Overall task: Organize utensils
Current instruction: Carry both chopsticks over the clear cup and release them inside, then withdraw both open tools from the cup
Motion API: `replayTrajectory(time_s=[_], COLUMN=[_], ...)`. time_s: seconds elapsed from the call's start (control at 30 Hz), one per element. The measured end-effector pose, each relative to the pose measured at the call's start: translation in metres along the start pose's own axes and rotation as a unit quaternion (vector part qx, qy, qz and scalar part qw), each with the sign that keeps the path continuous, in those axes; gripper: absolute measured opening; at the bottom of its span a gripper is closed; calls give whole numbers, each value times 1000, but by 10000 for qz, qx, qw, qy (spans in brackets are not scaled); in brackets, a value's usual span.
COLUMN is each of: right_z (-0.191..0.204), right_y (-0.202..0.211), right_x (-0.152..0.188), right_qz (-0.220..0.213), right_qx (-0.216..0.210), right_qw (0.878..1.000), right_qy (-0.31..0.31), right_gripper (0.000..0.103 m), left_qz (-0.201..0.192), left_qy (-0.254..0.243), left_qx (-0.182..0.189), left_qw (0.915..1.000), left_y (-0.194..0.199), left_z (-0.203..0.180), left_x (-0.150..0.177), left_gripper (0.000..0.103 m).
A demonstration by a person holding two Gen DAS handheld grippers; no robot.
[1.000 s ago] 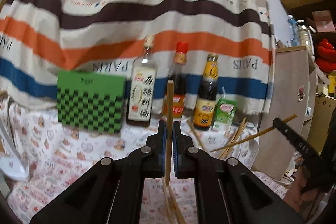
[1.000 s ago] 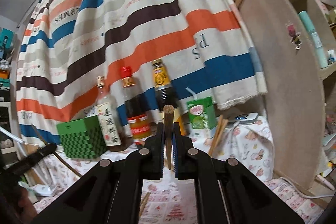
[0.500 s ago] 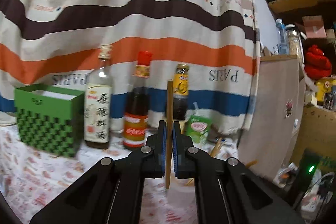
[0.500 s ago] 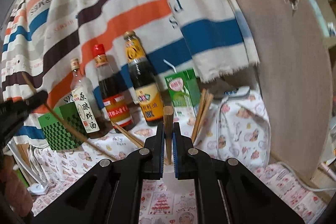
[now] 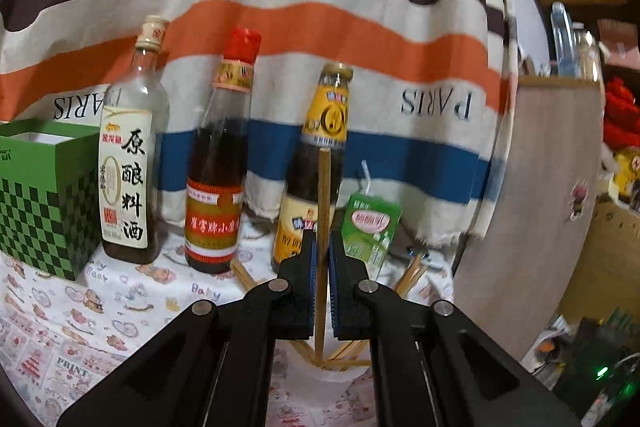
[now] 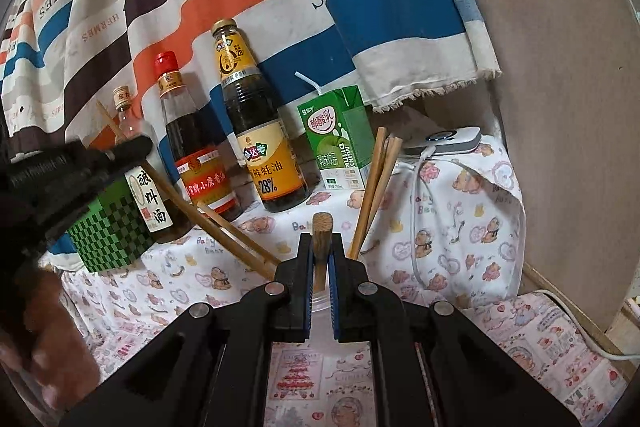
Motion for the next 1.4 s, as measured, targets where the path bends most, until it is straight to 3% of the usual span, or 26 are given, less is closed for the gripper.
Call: replayTrajectory(time_s=[0.57,0.7,0.8,0.93,1.1,1.13,1.2,1.3,1.4], right_z=[-4,-7,-7,-3,0,-1,1,13,29], right_y=[0,-1,-4,-10,-13,-13,-11,-8,-4], right_x=[1,2,5,10,13,13,12,10,11], right_qz=[152,208,321,561,620,623,601,543,509], right_qx=[-39,-82,-148,-106,-73,-63,61,230,60], right_qw=[9997,9993,9986,9979,9978,9978,9981,9978,9973], right_qy=[-177,-308,-388,-297,-226,-236,-131,308,530], right_gripper=[8,24,26,49,59,59,60,65,70], left_qz=[668,835,858,977,955,926,845,619,466], left_qy=[-120,-196,-499,-560,-508,-467,-446,-507,-628], left_qx=[-302,-262,-296,-406,-358,-268,-256,-408,-672], left_qw=[9972,9960,9946,9928,9935,9942,9951,9960,9947], left_y=[-45,-50,-48,-47,-37,-31,-20,0,19], left_z=[11,13,11,17,30,32,37,44,53], left_x=[44,48,50,54,52,50,45,37,30], left_gripper=[5,6,7,9,12,13,31,42,51])
Point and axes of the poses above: each gripper's, at about its wrist camera, not at the fingertips, and y roughly against the way its jaws point, z to its left, x to its underside, the point moved 7 cm from there along -y, roughly the way its jaws point, and after that the axes turned 11 degrees about y, right-handed, at the moved point
